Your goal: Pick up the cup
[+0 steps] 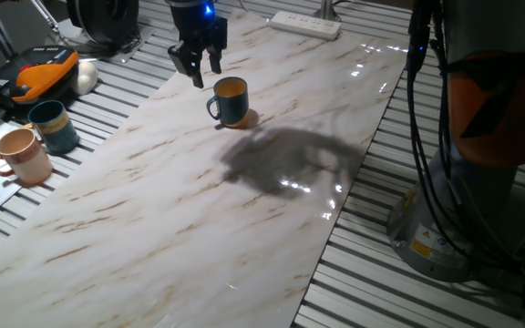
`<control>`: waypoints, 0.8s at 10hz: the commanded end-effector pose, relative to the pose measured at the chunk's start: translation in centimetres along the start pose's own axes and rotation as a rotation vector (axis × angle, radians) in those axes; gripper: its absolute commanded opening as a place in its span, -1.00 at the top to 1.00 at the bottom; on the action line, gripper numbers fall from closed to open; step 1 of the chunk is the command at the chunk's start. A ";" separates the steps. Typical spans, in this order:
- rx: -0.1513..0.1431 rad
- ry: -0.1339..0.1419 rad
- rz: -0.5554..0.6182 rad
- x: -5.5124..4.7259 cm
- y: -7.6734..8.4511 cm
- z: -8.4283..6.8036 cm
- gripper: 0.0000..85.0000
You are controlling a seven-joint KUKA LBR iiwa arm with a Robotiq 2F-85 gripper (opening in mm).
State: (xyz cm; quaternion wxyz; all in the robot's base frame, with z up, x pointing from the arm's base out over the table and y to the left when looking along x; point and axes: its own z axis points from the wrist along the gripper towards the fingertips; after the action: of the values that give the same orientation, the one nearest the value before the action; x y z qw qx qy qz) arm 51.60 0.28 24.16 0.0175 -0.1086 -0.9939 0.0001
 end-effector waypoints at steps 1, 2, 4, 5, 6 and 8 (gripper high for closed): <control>-0.001 -0.001 0.061 0.0 0.1 -0.1 1.00; 0.000 -0.004 0.062 0.0 0.2 -0.1 1.00; 0.003 -0.009 0.070 0.0 0.4 -0.2 1.00; 0.002 -0.011 0.076 0.0 0.5 -0.2 1.00; 0.001 -0.013 0.079 -0.1 0.6 -0.2 1.00; -0.008 -0.017 0.085 -0.1 0.6 -0.1 1.00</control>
State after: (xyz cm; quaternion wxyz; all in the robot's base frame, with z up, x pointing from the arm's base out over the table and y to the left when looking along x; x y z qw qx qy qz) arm 51.89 0.86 24.26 0.0087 -0.1519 -0.9884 -0.0030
